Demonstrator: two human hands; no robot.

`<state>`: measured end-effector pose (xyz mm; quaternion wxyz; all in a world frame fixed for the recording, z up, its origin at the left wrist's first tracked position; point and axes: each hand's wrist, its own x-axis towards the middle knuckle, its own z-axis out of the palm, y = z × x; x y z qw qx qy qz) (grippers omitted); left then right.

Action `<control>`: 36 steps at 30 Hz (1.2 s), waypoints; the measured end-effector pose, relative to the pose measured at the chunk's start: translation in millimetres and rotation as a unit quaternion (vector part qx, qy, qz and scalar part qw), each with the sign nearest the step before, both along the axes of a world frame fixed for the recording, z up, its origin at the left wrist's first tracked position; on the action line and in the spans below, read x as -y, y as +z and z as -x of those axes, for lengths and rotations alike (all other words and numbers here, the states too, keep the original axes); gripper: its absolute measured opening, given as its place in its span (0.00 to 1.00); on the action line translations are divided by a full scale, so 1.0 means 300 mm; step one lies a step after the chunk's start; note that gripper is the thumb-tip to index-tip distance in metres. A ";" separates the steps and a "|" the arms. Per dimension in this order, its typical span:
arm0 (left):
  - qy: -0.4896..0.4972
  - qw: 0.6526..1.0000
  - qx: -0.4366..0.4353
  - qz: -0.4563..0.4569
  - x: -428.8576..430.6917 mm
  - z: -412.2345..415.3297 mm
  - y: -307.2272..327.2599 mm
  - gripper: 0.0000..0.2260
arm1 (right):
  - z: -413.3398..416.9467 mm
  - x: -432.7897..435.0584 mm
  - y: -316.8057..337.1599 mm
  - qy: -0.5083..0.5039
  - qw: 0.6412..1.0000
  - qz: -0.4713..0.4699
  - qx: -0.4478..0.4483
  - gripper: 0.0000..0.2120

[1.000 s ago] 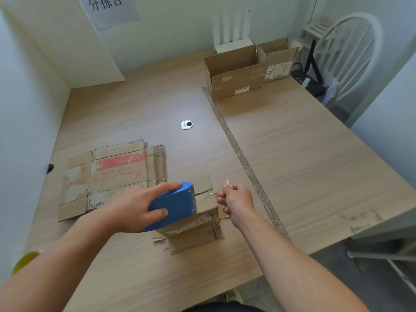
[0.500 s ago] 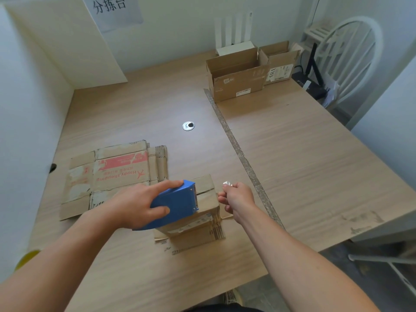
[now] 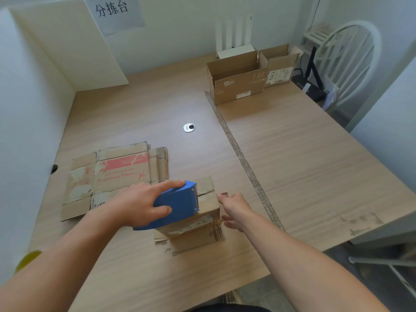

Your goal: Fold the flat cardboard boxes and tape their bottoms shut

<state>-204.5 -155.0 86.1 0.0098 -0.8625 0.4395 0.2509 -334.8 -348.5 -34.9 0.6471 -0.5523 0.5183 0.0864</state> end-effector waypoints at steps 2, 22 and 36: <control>0.002 1.000 -0.004 -0.001 0.000 0.005 0.003 0.27 | 0.006 0.017 -0.006 0.046 0.987 0.151 0.026 0.18; 0.022 0.995 -0.087 0.040 -0.035 -0.091 0.031 0.27 | -0.036 0.145 -0.036 0.441 0.820 0.246 0.269 0.44; 0.082 0.976 -0.203 0.023 -0.267 -0.233 0.029 0.30 | -0.059 0.159 -0.043 0.484 0.811 0.253 0.211 0.45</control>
